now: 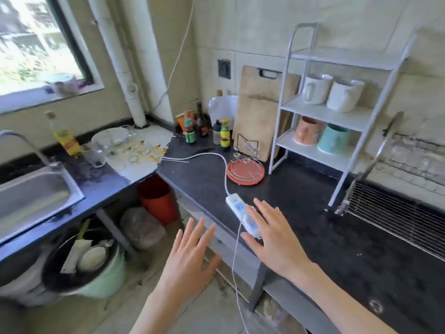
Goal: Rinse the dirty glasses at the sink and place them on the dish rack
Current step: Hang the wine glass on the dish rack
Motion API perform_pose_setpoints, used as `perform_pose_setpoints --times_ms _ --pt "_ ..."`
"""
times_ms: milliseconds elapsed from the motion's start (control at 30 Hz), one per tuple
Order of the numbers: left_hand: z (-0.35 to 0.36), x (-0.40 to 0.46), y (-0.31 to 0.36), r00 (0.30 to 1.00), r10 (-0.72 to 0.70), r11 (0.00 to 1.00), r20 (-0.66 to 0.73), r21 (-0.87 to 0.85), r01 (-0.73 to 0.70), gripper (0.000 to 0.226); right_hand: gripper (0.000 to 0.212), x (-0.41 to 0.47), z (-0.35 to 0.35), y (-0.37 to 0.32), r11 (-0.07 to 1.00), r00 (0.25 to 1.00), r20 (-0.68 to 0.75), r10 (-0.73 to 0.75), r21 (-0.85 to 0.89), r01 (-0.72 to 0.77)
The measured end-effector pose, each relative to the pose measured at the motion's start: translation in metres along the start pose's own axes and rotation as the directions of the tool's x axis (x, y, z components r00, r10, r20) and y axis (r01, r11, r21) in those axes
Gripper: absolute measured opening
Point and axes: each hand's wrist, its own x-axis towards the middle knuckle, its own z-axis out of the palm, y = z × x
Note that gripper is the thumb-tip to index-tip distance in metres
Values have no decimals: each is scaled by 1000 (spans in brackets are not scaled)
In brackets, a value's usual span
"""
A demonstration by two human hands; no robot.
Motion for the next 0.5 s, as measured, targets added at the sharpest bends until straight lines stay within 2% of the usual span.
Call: perform_pose_setpoints --times_ms 167,333,500 --pt "-23 -46 -93 964 -257 966 -72 -8 257 69 73 64 40 -84 977 977 87 -193 112 183" --pt "-37 -60 -179 884 -451 892 -124 -23 451 74 81 145 77 -152 927 929 100 -355 167 336" --pt "-44 -43 -248 805 -553 832 -213 -87 548 92 65 228 109 -196 896 880 187 -436 186 404"
